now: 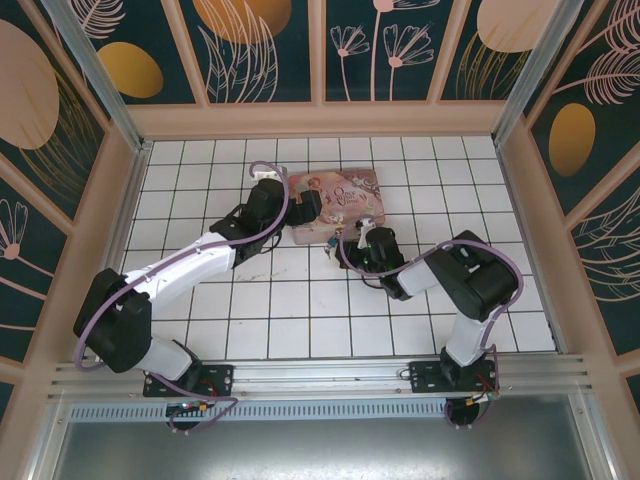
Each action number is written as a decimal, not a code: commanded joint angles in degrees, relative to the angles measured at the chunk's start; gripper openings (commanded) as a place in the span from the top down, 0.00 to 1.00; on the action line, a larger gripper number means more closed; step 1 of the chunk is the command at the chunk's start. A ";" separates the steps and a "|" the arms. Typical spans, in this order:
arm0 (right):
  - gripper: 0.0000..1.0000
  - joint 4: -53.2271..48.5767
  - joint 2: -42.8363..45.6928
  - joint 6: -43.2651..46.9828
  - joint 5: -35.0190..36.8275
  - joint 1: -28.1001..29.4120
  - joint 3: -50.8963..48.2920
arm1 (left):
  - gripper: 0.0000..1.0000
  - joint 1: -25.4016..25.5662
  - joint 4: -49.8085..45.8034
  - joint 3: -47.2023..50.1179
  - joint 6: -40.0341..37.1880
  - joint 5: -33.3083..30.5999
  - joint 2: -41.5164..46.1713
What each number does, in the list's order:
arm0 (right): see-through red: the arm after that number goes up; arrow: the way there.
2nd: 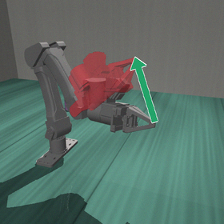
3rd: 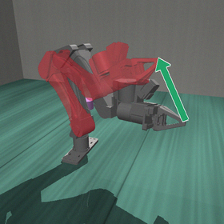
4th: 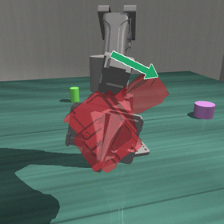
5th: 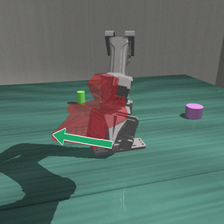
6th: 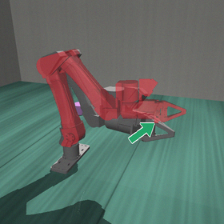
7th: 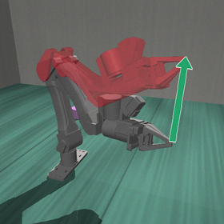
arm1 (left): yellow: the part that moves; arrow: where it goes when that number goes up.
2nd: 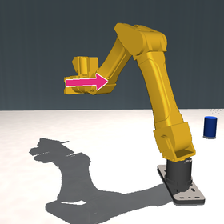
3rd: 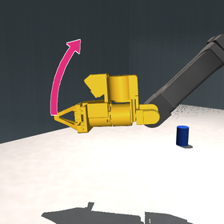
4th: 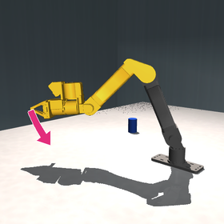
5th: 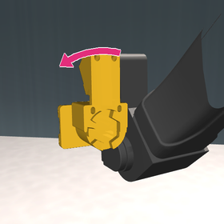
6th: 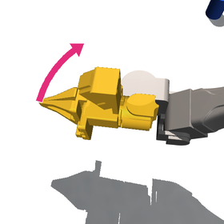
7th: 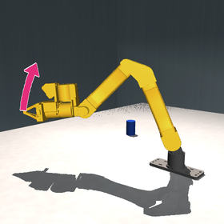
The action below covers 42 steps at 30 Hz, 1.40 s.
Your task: Unlock a padlock with a key
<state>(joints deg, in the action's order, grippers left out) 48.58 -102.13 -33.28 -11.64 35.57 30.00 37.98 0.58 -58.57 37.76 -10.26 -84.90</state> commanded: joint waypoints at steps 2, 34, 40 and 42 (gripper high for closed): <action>1.00 -1.78 4.36 0.68 -0.38 -0.25 -2.23 | 0.01 -0.29 0.48 -0.61 -0.36 0.17 1.09; 0.46 7.60 -5.10 -1.12 -1.20 -0.15 0.89 | 0.01 -0.43 1.00 -0.06 0.39 2.00 1.62; 0.46 10.18 -7.61 -2.44 -0.72 0.11 1.10 | 0.01 -0.36 1.44 0.19 0.47 2.26 1.32; 0.47 10.95 -8.35 -2.80 -0.67 0.16 1.18 | 0.01 -0.33 1.52 0.21 0.56 2.26 1.22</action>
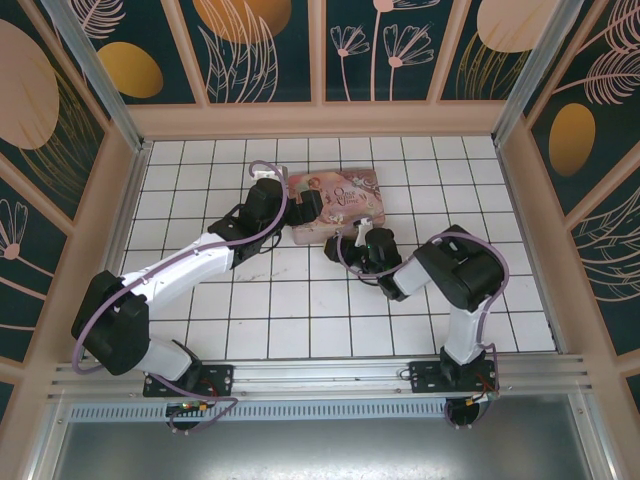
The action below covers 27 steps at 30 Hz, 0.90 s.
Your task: Unlock a padlock with a key
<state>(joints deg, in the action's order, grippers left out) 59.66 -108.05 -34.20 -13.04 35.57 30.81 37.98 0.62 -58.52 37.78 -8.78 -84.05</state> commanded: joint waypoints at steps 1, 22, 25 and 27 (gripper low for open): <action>0.47 0.17 -2.74 -2.06 0.82 0.20 0.55 | 0.02 -0.32 1.46 0.14 0.54 0.78 0.29; 1.00 -5.10 2.91 0.98 -1.91 0.11 -3.85 | 0.02 -0.36 0.26 -0.95 -0.11 1.44 1.51; 1.00 -9.20 6.27 2.58 -2.92 0.10 -4.98 | 0.02 -0.36 -0.77 -0.79 -0.77 1.72 2.00; 1.00 -12.91 8.51 4.28 -3.48 0.11 -5.45 | 0.01 -0.36 -1.44 -0.67 -1.19 2.36 2.32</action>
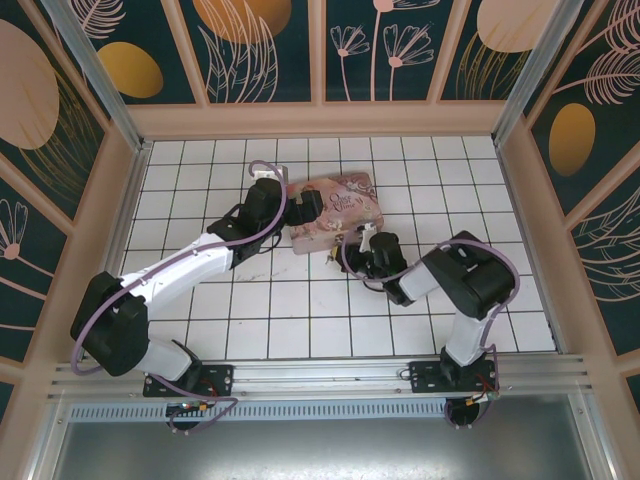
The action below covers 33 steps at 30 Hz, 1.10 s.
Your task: Unlock a padlock with a key
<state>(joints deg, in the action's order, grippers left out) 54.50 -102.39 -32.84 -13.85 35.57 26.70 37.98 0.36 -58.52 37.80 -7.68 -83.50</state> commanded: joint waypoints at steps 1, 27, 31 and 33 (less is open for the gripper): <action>1.00 -9.71 4.00 3.93 -2.76 0.11 -1.59 | 0.02 -0.36 -1.40 -0.51 -1.32 1.69 1.90; 0.83 -15.78 14.85 7.45 -6.49 -5.95 -11.91 | 0.01 0.63 -2.21 1.61 -1.77 7.55 0.69; 0.81 -13.57 14.92 6.15 -6.37 -5.95 -12.88 | 0.01 0.68 -1.94 1.66 -1.68 7.59 0.49; 0.78 -12.82 14.85 5.69 -6.37 -5.87 -13.27 | 0.02 0.65 -1.86 1.73 -1.54 7.73 0.44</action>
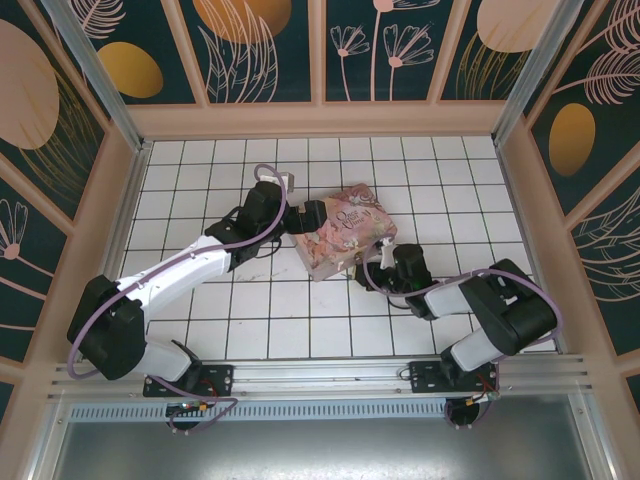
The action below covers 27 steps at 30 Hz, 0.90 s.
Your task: Unlock a padlock with a key
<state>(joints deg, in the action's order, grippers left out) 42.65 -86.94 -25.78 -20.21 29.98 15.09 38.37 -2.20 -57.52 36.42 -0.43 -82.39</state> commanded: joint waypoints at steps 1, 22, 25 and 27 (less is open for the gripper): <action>0.77 -0.83 -0.57 -1.46 0.08 -0.27 -1.81 | 0.01 0.21 0.77 0.68 -0.12 0.49 -0.67; 0.90 5.04 0.19 -4.92 2.57 0.26 -4.71 | 0.02 0.29 1.57 0.88 -0.39 0.96 -0.89; 0.97 5.57 0.68 -5.37 2.81 0.26 -4.99 | 0.01 0.23 1.58 1.08 -0.34 0.79 -0.91; 1.00 5.77 1.03 -5.61 2.79 0.26 -5.21 | 0.02 0.25 1.58 1.10 -0.30 0.78 -0.85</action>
<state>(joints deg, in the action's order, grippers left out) 48.34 -86.65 -30.50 -19.07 30.11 11.11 38.37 -1.89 -57.30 36.45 -0.01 -82.98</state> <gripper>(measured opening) 0.049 0.985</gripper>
